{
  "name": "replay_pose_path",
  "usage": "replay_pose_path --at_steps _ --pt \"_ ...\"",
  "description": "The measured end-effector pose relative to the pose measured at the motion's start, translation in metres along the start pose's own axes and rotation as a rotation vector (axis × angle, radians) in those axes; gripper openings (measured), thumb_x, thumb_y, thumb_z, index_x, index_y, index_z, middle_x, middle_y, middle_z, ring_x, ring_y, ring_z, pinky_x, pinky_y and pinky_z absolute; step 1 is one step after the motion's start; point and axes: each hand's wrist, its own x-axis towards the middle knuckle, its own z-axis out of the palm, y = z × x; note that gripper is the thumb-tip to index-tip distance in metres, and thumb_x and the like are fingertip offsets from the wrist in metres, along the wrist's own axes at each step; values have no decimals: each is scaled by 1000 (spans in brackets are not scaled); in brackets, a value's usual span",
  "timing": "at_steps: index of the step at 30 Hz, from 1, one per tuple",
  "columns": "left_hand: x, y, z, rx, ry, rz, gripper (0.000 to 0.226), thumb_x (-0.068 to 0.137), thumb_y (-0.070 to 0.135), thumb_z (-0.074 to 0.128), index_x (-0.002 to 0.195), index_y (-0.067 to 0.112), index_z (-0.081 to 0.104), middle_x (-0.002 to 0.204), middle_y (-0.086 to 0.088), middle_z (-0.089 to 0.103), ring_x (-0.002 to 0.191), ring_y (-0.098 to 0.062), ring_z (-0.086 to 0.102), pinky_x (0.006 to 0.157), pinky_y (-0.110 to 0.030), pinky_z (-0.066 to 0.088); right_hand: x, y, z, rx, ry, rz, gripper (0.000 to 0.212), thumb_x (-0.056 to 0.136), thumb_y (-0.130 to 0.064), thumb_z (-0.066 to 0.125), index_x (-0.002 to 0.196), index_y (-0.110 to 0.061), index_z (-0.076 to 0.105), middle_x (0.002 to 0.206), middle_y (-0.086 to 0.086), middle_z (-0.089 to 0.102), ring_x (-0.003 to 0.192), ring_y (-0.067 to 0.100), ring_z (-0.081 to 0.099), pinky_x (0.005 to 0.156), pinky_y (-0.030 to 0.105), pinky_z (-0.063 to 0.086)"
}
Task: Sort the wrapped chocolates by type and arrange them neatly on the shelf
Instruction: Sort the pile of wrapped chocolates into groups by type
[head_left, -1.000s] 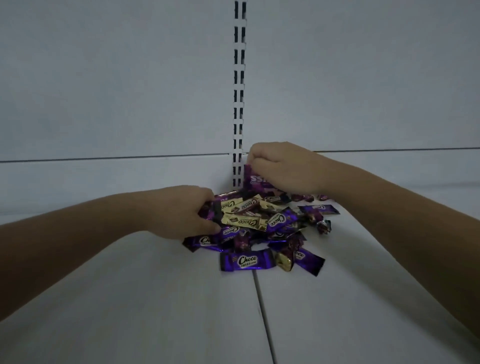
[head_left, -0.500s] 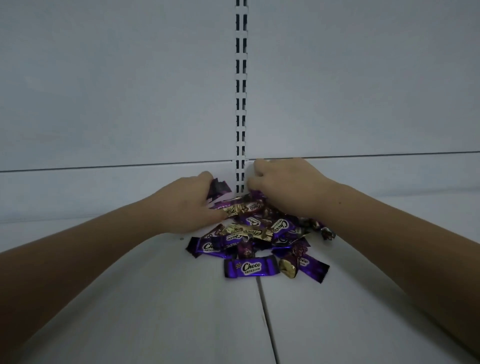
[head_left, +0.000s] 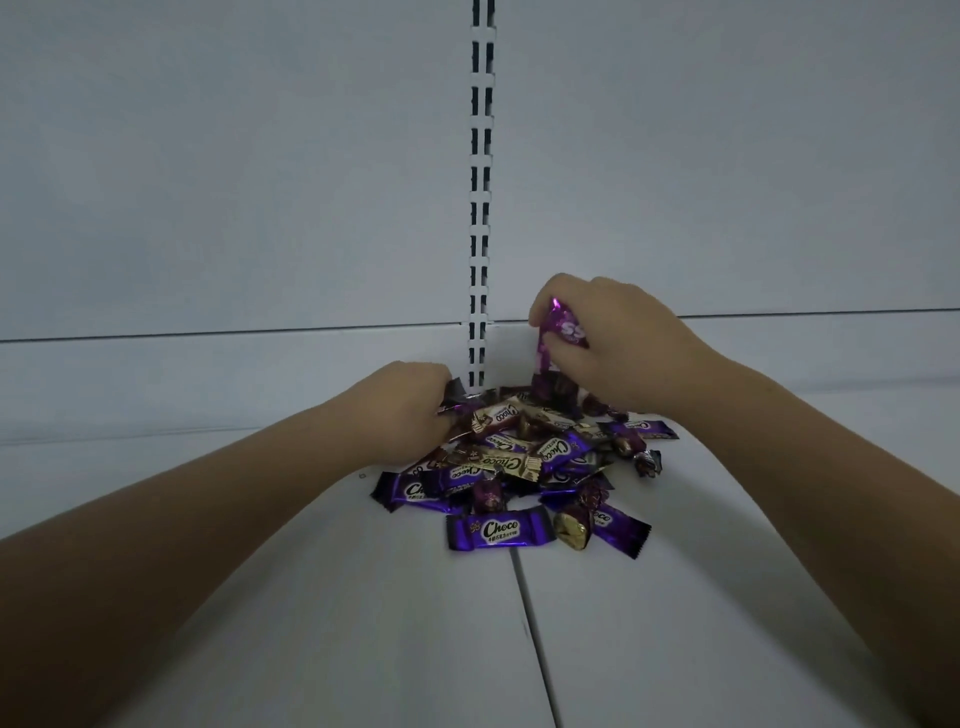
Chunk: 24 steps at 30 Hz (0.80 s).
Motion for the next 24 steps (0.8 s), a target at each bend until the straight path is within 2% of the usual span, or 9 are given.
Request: replay_pose_path --at_steps 2,4,6,8,11,13,16,21,24 --pt "-2 0 -1 -23 -71 -30 23 95 36 48 98 14 54 83 -1 54 77 -18 51 62 -27 36 -2 -3 -5 168 -26 96 17 90 -19 49 105 -22 57 85 -6 58 74 14 54 65 28 44" --pt "-4 0 -3 -82 -114 -56 29 95 37 47 97 10 56 76 0 52 71 -16 49 56 -26 35 -5 -6 -8 259 -49 159 15 90 -20 48 99 -16 59 81 -4 61 67 12 55 59 27 43" --pt "-6 1 -6 -145 -144 -75 33 95 36 48 102 5 58 82 -5 56 72 -17 50 57 -26 36 -6 -8 -8 284 -81 184 18 88 -25 52 96 -9 58 85 6 63 72 20 59 64 35 48" --pt "-7 3 -9 -198 -178 -88 30 95 30 49 106 3 58 93 -11 60 78 -19 51 60 -26 37 -9 -12 -6 257 -160 179 21 86 -28 58 94 -9 58 86 7 61 79 23 61 71 39 52" --pt "-8 9 -12 -241 -255 -103 18 94 22 48 91 6 57 87 -10 56 75 -19 50 61 -27 37 -10 -19 -2 204 -315 128 20 83 -25 61 96 -10 59 91 7 61 84 25 61 74 38 51" --pt "-8 11 -13 -289 -270 -121 12 92 16 49 83 9 52 82 -10 53 72 -20 48 62 -28 36 -9 -24 1 184 -401 107 22 81 -23 63 94 -6 59 88 8 61 80 25 60 67 36 49" --pt "-8 12 -22 -356 -246 -138 6 88 10 53 83 10 49 79 -12 48 70 -21 45 61 -28 33 -6 -32 1 169 -478 84 19 80 -21 66 77 -8 52 70 3 51 60 17 49 52 27 37" --pt "-11 16 -35 -299 -257 -160 17 90 10 53 82 12 39 75 -10 37 63 -20 31 54 -28 23 14 -28 5 75 -469 102 23 80 -17 64 71 -11 44 68 3 43 57 18 41 52 26 33" --pt "-12 15 -34 -293 -204 -158 15 91 15 55 88 10 42 82 -11 43 67 -21 37 55 -28 26 23 -17 9 139 -436 116 21 81 -12 59 66 -8 46 64 5 42 54 19 38 52 27 32"
